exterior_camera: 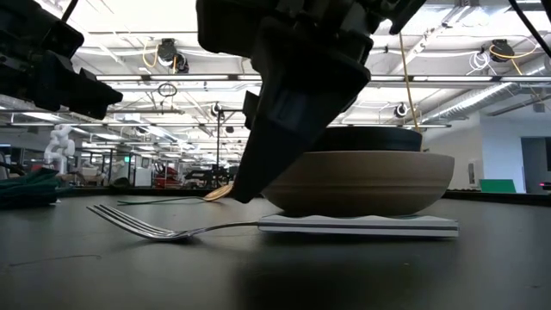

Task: Set table place
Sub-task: Put the fork to the right of the plate

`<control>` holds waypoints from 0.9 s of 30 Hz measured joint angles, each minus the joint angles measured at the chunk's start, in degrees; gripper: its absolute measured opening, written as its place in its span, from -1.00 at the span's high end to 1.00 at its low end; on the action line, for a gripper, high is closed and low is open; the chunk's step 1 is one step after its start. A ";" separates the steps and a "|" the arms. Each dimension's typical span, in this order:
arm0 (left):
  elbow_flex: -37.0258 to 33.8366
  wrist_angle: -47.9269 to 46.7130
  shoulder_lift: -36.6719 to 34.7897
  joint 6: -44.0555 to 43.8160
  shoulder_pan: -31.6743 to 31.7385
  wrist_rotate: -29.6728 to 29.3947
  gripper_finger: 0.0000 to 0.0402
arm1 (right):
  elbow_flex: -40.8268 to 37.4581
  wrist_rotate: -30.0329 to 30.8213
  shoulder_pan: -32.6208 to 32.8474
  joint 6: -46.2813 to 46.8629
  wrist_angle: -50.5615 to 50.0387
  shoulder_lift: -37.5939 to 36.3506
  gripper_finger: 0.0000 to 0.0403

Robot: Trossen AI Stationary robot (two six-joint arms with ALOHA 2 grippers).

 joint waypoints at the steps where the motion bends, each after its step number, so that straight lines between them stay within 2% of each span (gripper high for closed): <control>1: 0.00 0.00 0.00 0.00 0.02 0.00 0.71 | 0.00 -0.01 0.00 0.00 0.12 0.00 0.42; 14: 0.00 0.00 -0.02 -0.07 0.02 0.00 0.71 | 0.00 0.37 2.26 -0.65 0.68 0.00 0.42; 22: 0.00 -0.02 0.00 -0.44 0.00 0.00 0.71 | 0.00 6.61 4.03 -8.64 -0.44 0.00 0.42; 27: -0.02 0.00 0.00 -0.78 0.02 0.00 0.71 | 0.00 9.88 4.12 -10.54 -0.24 -0.02 0.42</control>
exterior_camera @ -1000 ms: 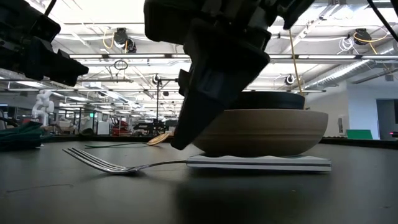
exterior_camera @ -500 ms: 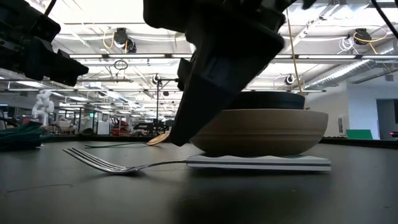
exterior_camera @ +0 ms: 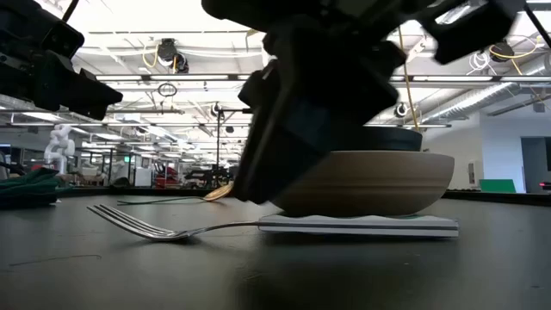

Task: Set table place
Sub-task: Put the fork to the right of the plate

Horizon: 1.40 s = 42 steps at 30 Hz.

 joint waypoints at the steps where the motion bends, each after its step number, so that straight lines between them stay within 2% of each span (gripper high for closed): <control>1: 0.01 0.00 -0.01 -0.06 -0.02 0.00 0.71 | 0.00 0.12 -0.04 0.00 0.42 0.00 0.42; 16: 0.00 -0.01 -0.01 -0.05 -0.01 0.00 0.71 | 0.00 -0.08 -0.23 4.74 1.49 -0.02 0.42; 22: 0.00 0.00 -0.01 -0.03 0.00 0.00 0.71 | 0.00 -2.55 -1.00 7.72 -0.73 -0.02 0.42; 36: 0.00 -0.03 -0.02 0.27 0.00 0.00 0.71 | 0.20 -3.89 -1.63 10.47 0.75 3.04 0.26; 42: 0.00 -0.07 -0.02 0.25 0.00 0.00 0.71 | 0.24 -3.93 -1.70 10.48 0.61 3.16 0.25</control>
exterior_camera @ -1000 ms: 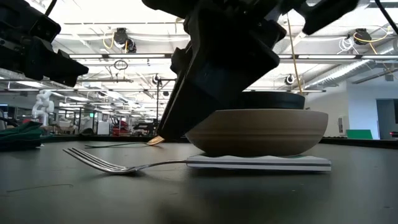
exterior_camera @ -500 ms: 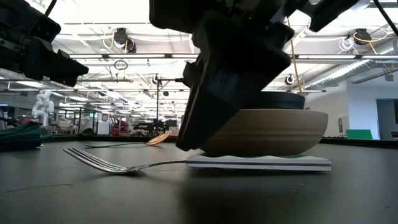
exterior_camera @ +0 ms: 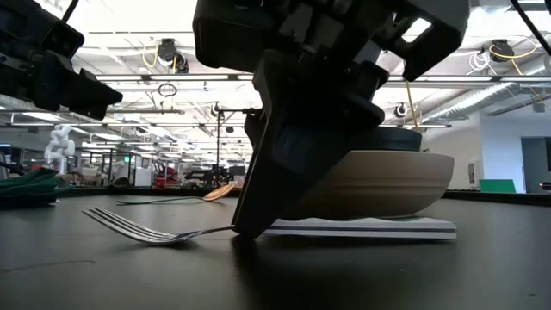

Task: Set table place
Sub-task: Put the fork to the right of the plate

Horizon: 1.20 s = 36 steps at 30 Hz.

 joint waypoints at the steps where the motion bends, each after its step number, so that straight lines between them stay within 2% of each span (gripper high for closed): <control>1: 0.00 0.00 0.02 0.00 -0.01 0.00 0.71 | -0.02 0.00 0.02 -0.06 0.01 0.01 0.25; 10: 0.00 0.00 -0.01 0.13 -0.02 0.00 0.71 | -0.02 0.15 -0.02 -0.76 -0.10 0.12 0.42; 20: 0.00 -0.04 -0.01 0.15 -0.02 0.00 0.71 | 1.70 0.34 -0.09 -2.53 -1.89 0.42 0.94; 36: 0.00 -0.27 -0.01 0.04 0.00 0.00 0.71 | 8.07 -0.12 0.22 -4.05 -7.43 0.43 0.97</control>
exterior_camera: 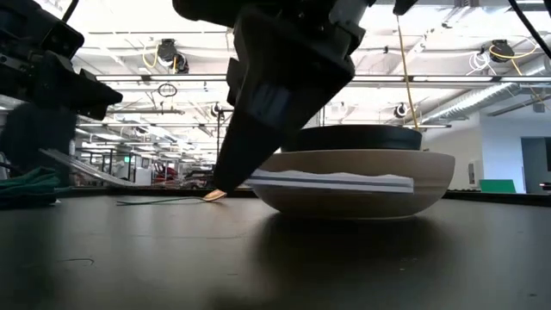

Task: Set table place
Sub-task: Put the fork to the right of the plate

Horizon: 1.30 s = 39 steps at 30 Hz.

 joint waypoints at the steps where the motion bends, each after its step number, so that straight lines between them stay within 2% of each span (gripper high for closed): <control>1: 0.00 -0.01 0.01 0.00 -0.02 0.00 0.71 | 0.00 0.07 0.02 0.00 -0.03 0.00 0.96; 9: 0.00 -0.06 0.00 -0.02 -0.01 0.00 0.71 | 0.00 0.34 -0.02 0.00 -0.32 -0.51 0.95; 21: 0.00 -0.10 0.01 0.34 -0.01 0.00 0.71 | 0.13 3.51 -0.20 0.86 -4.51 -10.31 0.95; 39: -0.17 1.72 0.02 3.27 -0.01 -0.51 0.71 | 0.15 13.93 -3.12 1.31 -18.15 -21.43 0.95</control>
